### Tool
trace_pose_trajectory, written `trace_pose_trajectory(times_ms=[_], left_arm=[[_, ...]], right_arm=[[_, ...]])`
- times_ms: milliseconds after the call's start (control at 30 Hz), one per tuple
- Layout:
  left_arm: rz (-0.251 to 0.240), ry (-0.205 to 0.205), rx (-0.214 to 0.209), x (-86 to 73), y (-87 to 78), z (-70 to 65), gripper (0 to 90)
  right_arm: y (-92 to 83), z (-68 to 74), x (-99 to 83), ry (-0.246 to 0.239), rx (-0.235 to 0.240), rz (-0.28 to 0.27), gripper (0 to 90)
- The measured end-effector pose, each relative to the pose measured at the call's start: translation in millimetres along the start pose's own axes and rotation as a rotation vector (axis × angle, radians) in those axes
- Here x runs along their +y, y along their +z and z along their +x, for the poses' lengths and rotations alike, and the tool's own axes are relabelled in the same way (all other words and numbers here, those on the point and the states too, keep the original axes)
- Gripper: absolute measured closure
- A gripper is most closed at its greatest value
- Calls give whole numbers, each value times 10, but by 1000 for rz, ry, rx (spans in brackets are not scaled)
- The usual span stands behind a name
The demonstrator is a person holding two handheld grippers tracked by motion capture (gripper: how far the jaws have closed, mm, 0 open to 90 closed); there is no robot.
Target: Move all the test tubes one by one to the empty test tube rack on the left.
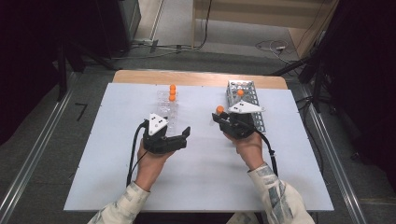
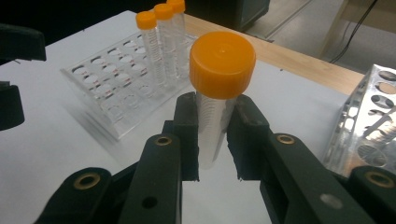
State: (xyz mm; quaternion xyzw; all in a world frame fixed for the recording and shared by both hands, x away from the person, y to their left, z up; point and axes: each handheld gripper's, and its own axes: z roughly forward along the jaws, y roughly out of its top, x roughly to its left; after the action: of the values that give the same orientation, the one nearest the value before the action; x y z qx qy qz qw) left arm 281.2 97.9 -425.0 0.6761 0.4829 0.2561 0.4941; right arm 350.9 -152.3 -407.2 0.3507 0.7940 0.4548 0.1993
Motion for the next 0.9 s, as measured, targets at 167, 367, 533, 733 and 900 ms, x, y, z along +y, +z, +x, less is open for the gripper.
trace_pose_trajectory(times_ms=[167, 367, 533, 733, 900], left_arm=[[-8, -1, 2, 11, -14, 4, 140], [-9, -1, 1, 12, -14, 1, 141], [-10, -1, 1, 17, -20, 6, 141], [-16, -6, 3, 20, -26, 14, 141], [-20, -5, 2, 29, -35, 14, 143]], right_arm=[[55, 72, -42, -16, 22, 17, 724], [109, 149, -77, -28, 38, 29, 724], [141, 204, -98, -34, 50, 36, 724], [171, 251, -113, -41, 64, 37, 724], [186, 293, -125, -52, 75, 45, 724]])
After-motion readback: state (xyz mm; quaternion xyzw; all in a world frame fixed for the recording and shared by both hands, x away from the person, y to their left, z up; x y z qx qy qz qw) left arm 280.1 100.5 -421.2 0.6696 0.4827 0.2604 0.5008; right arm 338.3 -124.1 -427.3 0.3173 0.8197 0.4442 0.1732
